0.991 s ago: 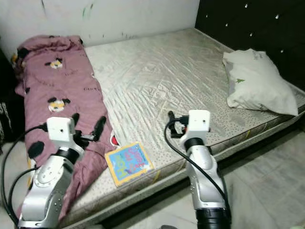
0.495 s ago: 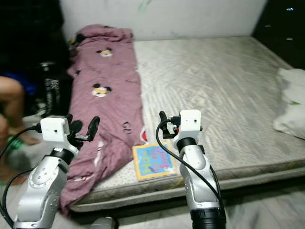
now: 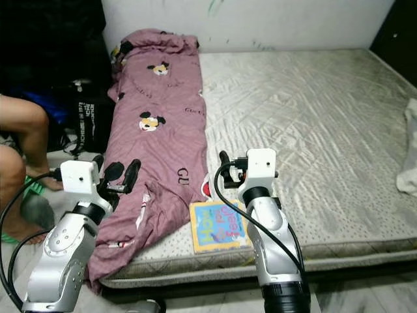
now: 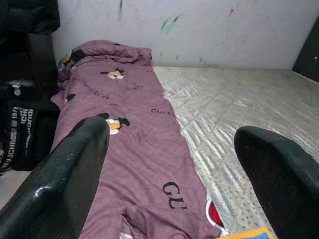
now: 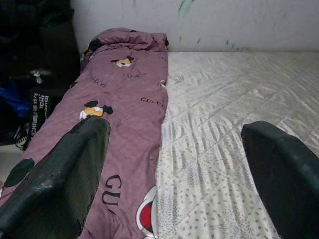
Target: Clean up the room
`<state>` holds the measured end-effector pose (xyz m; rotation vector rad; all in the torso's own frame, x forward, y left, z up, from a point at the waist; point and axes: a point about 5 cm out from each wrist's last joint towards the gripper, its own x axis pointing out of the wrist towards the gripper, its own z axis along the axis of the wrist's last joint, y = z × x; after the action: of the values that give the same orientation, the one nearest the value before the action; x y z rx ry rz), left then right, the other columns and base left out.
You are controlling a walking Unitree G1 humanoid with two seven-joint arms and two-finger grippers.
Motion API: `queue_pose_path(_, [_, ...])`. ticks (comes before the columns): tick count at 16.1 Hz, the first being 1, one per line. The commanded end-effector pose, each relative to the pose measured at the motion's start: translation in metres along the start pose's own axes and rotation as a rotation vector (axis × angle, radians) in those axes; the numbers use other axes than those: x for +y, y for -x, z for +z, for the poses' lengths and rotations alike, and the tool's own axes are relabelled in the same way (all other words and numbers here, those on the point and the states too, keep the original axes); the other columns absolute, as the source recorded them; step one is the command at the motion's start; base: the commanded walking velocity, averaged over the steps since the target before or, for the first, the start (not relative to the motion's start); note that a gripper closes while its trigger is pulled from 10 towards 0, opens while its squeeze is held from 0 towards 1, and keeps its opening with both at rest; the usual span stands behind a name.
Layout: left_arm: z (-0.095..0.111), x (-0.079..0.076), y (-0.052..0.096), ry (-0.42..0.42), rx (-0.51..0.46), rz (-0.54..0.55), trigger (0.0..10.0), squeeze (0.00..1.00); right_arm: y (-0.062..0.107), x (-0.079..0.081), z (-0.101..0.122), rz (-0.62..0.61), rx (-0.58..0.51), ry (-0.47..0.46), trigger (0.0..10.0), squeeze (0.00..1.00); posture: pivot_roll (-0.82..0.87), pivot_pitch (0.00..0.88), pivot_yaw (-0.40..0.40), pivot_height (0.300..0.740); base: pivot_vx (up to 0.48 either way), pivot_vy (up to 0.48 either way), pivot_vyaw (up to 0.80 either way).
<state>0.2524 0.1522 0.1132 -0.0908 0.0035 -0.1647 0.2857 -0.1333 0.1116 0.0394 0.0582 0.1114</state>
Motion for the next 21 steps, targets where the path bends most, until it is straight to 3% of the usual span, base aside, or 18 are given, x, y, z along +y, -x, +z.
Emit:
queue_pose_path(1, [-0.0004, 0.0004, -0.0015, -0.017, 0.003, 0.001, 10.0, 0.0, -0.002, -0.0006, 0.0024, -0.001, -0.016, 0.006, 10.0, 0.0, 0.04, 0.0, -0.026, 0.74, 0.0, 0.0, 0.79])
queue_pose_path(8, [-0.0004, 0.0006, -0.0033, -0.017, 0.003, -0.003, 10.0, 0.0, -0.0041, -0.0006, 0.0024, -0.007, -0.024, -0.01, 10.0, 0.0, 0.04, 0.0, -0.023, 0.74, 0.0, 0.0, 0.76])
queue_pose_path(15, [-0.001, -0.0003, -0.0042, -0.013, 0.008, -0.014, 10.0, 0.0, -0.0079, -0.001, 0.0009, -0.024, -0.019, -0.03, 10.0, 0.0, 0.04, 0.0, -0.018, 0.74, 0.0, 0.0, 0.0])
queue_pose_path(21, [-0.0011, -0.0013, -0.005, -0.021, 0.01, -0.027, 10.0, 0.0, -0.0089, -0.0006, -0.0009, -0.027, -0.014, -0.032, 10.0, 0.0, 0.04, 0.0, -0.018, 0.74, 0.0, 0.0, -0.8])
